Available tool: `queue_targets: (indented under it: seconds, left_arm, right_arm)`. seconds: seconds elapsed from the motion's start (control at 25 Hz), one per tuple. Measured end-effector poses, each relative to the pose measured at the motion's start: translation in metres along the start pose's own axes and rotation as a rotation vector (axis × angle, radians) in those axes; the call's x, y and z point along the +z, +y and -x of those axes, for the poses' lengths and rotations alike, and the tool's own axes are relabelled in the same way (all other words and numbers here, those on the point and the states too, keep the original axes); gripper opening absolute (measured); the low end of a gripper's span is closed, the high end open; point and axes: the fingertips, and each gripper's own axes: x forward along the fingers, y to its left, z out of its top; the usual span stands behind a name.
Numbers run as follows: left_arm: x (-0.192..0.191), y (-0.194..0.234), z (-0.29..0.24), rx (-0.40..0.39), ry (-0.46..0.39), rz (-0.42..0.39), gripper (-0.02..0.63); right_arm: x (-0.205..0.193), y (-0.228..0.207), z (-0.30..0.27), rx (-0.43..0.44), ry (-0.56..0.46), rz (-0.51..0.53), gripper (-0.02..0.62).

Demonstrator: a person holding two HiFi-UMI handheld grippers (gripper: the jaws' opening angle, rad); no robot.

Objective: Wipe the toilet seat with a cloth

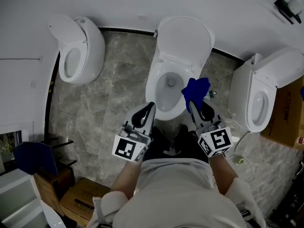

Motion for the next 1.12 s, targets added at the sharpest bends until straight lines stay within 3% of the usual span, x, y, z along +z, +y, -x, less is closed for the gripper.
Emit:
queue_targets:
  seconds: [0.24,0.4,0.56,0.76,0.92,1.12]
  left_arm:
    - [-0.102,0.026,-0.051,-0.055,-0.042,-0.029,0.008]
    - [-0.175,0.055,-0.076,-0.041,-0.049,-0.042,0.008]
    - [-0.241,0.074,-0.088,-0.037,-0.062,-0.061,0.008]
    - [-0.316,0.083,-0.101,-0.086,-0.08,-0.087,0.008]
    - [-0.351,0.083,-0.103,-0.098,-0.083,-0.088,0.008]
    - [-0.357,0.08,-0.104,-0.102,-0.075,-0.109,0.008]
  right_arm:
    - [-0.098,-0.049,-0.062,0.01,-0.006,0.024,0.052]
    - [-0.174,-0.074,-0.102,0.022,-0.011,0.008,0.051]
    - [-0.246,-0.097,-0.13,-0.018,-0.004,0.029,0.052]
    - [-0.318,-0.114,-0.158,-0.039,-0.005,0.01,0.052]
    - [-0.351,-0.115,-0.164,-0.052,-0.002,0.01,0.051]
    - [-0.367,-0.12,-0.165,-0.08,0.028,-0.005,0.051]
